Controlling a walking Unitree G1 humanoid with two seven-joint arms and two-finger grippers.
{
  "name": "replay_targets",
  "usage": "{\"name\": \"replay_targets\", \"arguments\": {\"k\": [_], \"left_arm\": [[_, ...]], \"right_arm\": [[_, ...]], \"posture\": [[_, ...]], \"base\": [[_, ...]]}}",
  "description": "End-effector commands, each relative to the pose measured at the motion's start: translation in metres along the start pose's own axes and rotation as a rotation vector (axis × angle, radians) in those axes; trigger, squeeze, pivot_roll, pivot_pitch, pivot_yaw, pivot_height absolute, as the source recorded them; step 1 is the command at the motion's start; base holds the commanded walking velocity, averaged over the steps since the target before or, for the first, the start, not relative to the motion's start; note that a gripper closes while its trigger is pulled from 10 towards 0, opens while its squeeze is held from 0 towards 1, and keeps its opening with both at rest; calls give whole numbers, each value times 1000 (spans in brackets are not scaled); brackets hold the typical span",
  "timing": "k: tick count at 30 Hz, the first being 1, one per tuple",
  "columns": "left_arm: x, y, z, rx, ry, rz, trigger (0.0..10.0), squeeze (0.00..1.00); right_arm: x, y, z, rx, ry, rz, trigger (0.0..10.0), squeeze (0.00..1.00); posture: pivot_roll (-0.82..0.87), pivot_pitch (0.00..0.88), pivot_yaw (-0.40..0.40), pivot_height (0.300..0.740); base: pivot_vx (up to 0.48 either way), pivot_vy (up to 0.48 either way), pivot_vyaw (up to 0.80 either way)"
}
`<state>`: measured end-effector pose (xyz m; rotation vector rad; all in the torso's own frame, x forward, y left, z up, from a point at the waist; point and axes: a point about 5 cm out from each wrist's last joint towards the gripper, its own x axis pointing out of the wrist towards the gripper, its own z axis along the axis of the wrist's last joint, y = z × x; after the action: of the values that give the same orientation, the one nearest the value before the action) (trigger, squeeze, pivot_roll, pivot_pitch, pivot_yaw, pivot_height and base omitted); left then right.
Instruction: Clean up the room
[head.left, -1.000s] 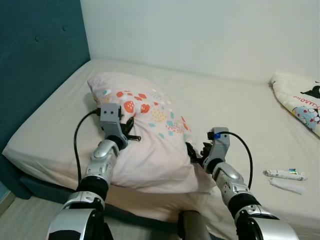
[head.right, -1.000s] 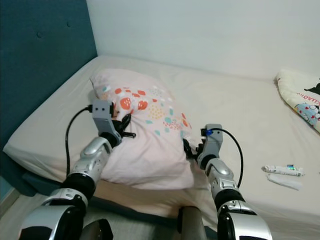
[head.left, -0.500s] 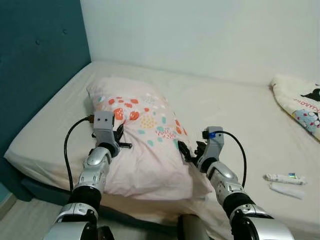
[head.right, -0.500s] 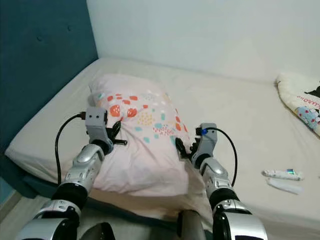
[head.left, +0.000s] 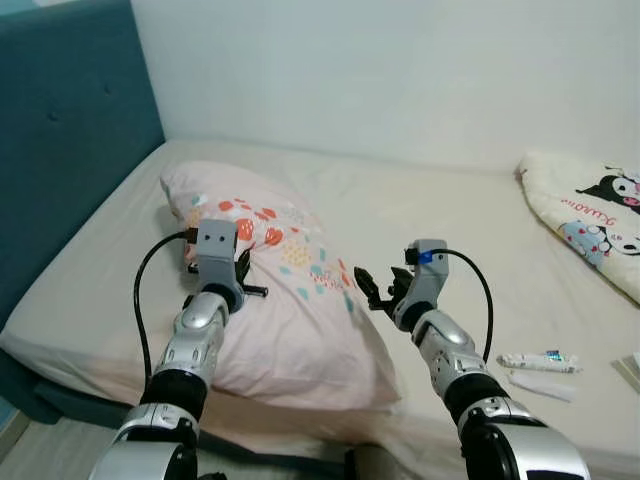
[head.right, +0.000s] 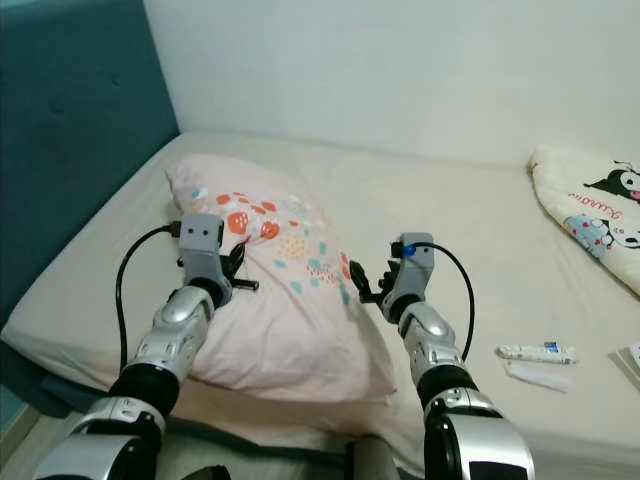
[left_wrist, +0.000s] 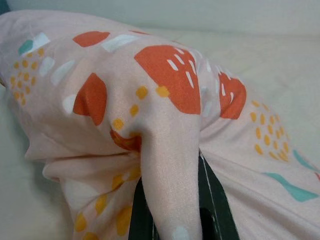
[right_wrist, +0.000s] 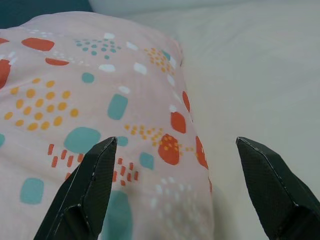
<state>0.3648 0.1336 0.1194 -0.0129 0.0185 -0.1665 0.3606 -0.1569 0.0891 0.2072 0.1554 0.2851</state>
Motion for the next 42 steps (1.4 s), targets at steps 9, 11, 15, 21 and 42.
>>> {"name": "replay_targets", "arguments": {"k": [9, 11, 15, 21, 42], "left_arm": [[5, -24, 5, 23, -14, -49, 10000, 0], [5, -24, 5, 22, -14, -48, 10000, 0], [6, -22, 6, 18, -14, -43, 10000, 0], [7, -20, 7, 3, -6, -30, 10000, 0], [7, -32, 10, 205, -61, -100, 10000, 0]], "right_arm": [[-3, 2, -7, 11, -1, 5, 10000, 0], [-3, 1, -6, 12, -2, 2, 10000, 0], [-3, 0, -5, 11, -5, -1, 10000, 0], [-1, 2, -2, 8, -14, 4, 10000, 0], [-2, 0, -3, -8, -15, -11, 10000, 0]], "posture": [[-84, 0, -5, 677], [-84, 0, -5, 682], [-84, 0, -5, 692], [-81, 0, -10, 717], [-96, 0, -15, 740]], "base": [[0, 0, 0], [0, 0, 0], [0, 0, 0], [0, 0, 0], [-126, 0, 0]]}}
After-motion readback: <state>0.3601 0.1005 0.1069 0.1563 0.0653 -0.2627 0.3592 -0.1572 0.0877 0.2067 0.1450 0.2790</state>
